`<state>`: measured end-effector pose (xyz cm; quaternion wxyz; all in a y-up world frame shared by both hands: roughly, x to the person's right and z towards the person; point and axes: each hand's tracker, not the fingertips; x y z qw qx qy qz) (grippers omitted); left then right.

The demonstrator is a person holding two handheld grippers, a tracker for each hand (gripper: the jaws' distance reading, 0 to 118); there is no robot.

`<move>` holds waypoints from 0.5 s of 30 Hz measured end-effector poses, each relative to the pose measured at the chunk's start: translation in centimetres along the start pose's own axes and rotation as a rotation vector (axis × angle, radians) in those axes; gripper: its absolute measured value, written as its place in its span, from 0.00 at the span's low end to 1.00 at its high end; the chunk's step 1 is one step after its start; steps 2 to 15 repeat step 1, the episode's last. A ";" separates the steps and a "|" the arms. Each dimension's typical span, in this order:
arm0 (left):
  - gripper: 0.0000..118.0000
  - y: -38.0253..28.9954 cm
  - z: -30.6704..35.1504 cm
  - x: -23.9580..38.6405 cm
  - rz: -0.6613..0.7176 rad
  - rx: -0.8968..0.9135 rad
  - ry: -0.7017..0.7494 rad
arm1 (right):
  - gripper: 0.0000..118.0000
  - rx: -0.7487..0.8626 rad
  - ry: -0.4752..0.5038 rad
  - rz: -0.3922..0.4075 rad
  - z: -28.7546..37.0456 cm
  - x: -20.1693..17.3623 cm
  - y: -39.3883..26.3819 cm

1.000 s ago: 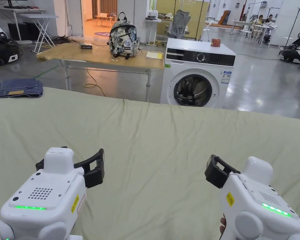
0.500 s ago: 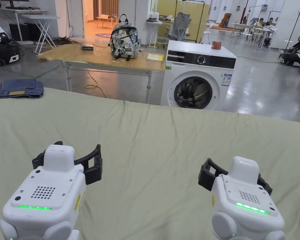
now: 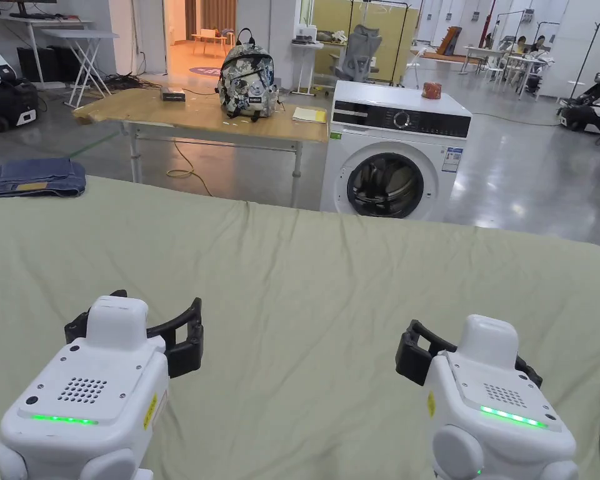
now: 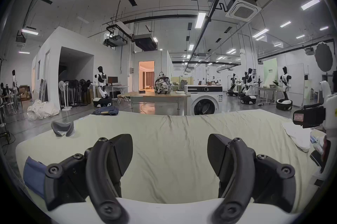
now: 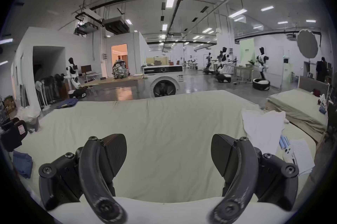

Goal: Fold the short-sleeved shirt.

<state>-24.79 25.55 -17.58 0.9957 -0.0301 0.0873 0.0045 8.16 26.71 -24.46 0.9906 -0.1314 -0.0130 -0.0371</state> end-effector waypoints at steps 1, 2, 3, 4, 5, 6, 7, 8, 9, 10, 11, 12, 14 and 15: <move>0.73 -0.1 -0.1 0.0 0.000 -0.001 -0.001 | 0.82 0.000 -0.010 0.006 0.0 -0.1 0.0; 0.73 -0.1 -0.1 0.0 0.000 -0.001 -0.001 | 0.82 0.000 -0.010 0.006 0.0 -0.1 0.0; 0.73 -0.1 -0.1 0.0 0.000 -0.001 -0.001 | 0.82 0.000 -0.010 0.006 0.0 -0.1 0.0; 0.73 -0.1 -0.1 0.0 0.000 -0.001 -0.001 | 0.82 0.000 -0.010 0.006 0.0 -0.1 0.0; 0.73 -0.1 -0.1 0.0 0.000 -0.001 -0.001 | 0.82 0.000 -0.010 0.006 0.0 -0.1 0.0; 0.73 -0.1 -0.1 0.0 0.000 -0.001 -0.001 | 0.82 0.000 -0.010 0.006 0.0 -0.1 0.0; 0.73 -0.1 -0.1 0.0 0.000 -0.001 -0.001 | 0.82 0.000 -0.010 0.006 0.0 -0.1 0.0; 0.73 -0.1 -0.1 0.0 0.000 -0.001 -0.001 | 0.82 0.000 -0.010 0.006 0.0 -0.1 0.0; 0.73 -0.1 -0.1 0.0 0.000 -0.001 -0.001 | 0.82 0.000 -0.010 0.006 0.0 -0.1 0.0; 0.73 -0.1 -0.1 0.0 0.000 -0.001 -0.001 | 0.82 0.000 -0.010 0.006 0.0 -0.1 0.0; 0.73 -0.1 -0.1 0.0 0.000 -0.001 -0.001 | 0.82 0.000 -0.010 0.006 0.0 -0.1 0.0; 0.73 -0.1 -0.1 0.0 0.000 -0.001 -0.001 | 0.82 0.000 -0.010 0.006 0.0 -0.1 0.0; 0.73 -0.1 -0.1 0.0 0.000 -0.001 -0.001 | 0.82 0.000 -0.010 0.006 0.0 -0.1 0.0; 0.73 -0.1 -0.1 0.0 0.000 -0.001 -0.001 | 0.82 0.000 -0.010 0.006 0.0 -0.1 0.0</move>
